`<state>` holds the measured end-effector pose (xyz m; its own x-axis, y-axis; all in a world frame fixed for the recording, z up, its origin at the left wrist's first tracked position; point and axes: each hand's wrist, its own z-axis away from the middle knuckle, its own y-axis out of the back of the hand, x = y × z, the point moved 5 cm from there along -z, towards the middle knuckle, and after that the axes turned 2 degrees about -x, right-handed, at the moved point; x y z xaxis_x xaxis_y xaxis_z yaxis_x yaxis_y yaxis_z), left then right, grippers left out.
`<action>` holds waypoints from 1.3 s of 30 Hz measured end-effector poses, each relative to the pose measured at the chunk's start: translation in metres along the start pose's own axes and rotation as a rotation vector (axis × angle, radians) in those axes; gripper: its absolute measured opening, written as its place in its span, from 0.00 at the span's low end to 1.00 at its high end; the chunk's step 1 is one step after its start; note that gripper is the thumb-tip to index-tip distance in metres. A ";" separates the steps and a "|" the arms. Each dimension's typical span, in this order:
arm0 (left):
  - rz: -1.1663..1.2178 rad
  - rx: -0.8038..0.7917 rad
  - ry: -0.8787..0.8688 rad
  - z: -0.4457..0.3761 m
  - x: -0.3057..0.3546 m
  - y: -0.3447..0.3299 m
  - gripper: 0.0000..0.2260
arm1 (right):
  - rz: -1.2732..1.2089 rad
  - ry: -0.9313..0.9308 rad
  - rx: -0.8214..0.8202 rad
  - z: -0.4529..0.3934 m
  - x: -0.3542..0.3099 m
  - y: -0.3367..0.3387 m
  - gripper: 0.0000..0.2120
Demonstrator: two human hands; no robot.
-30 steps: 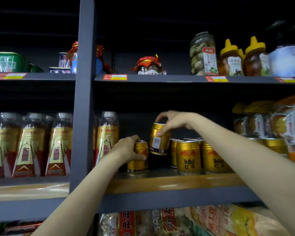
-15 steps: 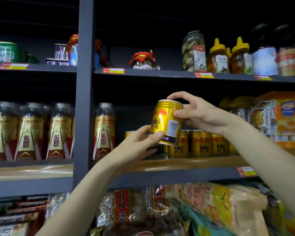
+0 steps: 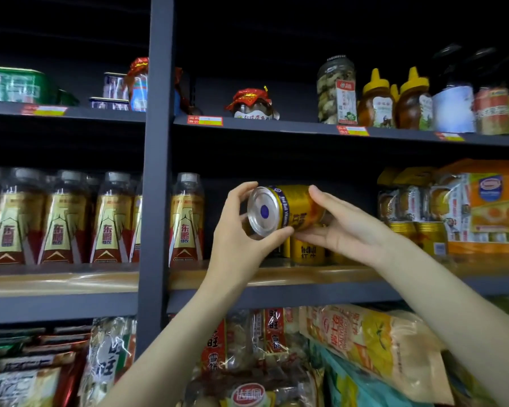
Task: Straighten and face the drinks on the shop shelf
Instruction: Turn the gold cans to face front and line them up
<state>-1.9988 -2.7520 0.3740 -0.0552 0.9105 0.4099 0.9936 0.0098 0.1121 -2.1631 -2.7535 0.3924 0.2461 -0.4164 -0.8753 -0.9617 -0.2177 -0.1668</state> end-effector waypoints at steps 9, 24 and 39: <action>0.250 -0.205 0.388 0.008 -0.015 0.000 0.27 | 0.270 0.123 0.180 0.002 -0.002 0.001 0.21; 0.290 -0.104 0.239 0.000 -0.021 0.017 0.24 | 0.237 0.072 0.051 0.003 -0.004 -0.012 0.18; -0.095 -0.152 -0.124 -0.001 -0.001 0.019 0.33 | -0.157 0.002 0.013 -0.003 0.019 -0.015 0.17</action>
<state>-1.9804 -2.7528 0.3767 -0.1258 0.9525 0.2772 0.9577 0.0437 0.2844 -2.1432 -2.7608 0.3796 0.3939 -0.3796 -0.8371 -0.9127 -0.2691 -0.3074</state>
